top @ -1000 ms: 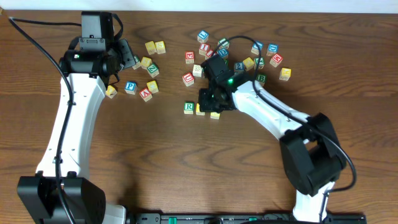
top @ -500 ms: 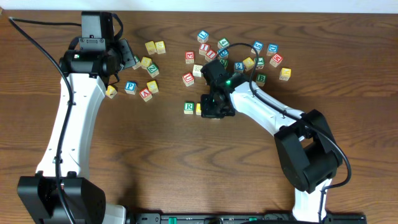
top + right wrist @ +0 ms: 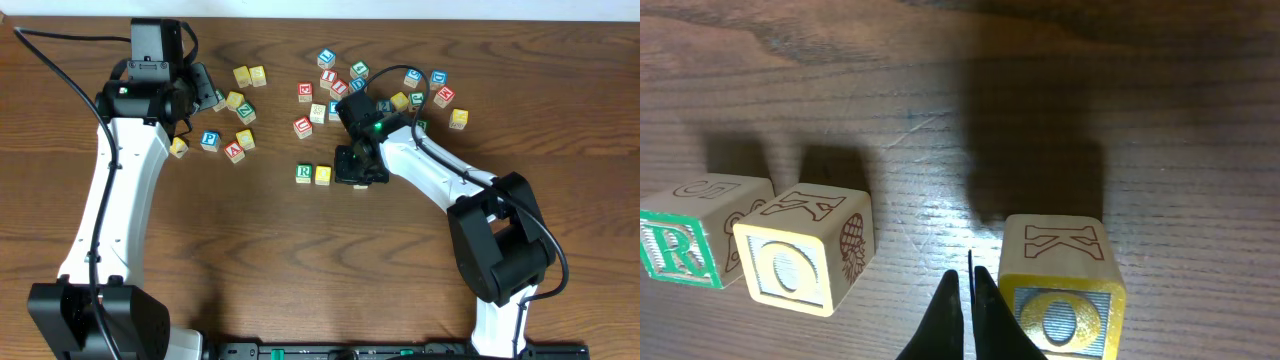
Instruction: Spell out ROBOT
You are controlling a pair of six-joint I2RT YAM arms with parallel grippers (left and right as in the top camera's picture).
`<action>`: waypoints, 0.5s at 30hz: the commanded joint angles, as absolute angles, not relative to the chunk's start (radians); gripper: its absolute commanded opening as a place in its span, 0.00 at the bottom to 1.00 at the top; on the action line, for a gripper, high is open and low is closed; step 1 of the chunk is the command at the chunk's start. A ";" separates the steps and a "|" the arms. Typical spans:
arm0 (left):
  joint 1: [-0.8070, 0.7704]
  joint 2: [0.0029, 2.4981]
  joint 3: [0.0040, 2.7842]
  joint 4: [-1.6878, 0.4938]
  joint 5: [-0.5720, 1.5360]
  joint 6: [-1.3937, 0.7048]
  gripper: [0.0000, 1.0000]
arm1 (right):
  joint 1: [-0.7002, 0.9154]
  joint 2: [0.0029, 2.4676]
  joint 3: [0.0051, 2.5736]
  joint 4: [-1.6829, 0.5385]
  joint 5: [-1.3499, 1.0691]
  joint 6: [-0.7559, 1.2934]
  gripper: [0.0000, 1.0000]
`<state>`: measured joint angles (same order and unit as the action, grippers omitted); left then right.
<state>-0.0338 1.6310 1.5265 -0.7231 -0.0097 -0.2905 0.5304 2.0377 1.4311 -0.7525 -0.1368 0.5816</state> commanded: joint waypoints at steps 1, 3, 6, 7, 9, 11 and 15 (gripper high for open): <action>-0.031 1.644 1.526 -0.725 -0.019 -0.282 0.44 | 0.522 2.046 1.446 -0.755 -0.118 0.550 0.01; -0.031 1.644 1.526 -0.725 -0.019 -0.282 0.44 | 0.519 2.037 1.465 -0.757 -0.118 0.538 0.01; -0.031 1.644 1.526 -0.723 -0.019 -0.282 0.44 | 0.505 1.999 1.518 -0.770 -0.114 0.509 0.14; -0.031 1.644 1.526 -0.721 -0.019 -0.282 0.44 | 0.497 1.986 1.538 -0.786 -0.100 0.508 0.17; -0.031 1.644 1.526 -0.721 -0.019 -0.282 0.44 | 0.473 1.954 1.581 -0.825 -0.070 0.508 0.27; -0.031 1.644 1.526 -0.722 -0.019 -0.282 0.47 | 0.443 1.929 1.611 -0.847 -0.038 0.508 0.38; -0.031 1.644 1.526 -0.721 -0.019 -0.282 0.48 | 0.368 1.921 1.633 -0.863 0.002 0.508 0.38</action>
<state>-0.0338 1.6310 1.5265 -0.7216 -0.0093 -0.2878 0.4271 1.9541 1.6070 -0.8532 -0.0616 0.5171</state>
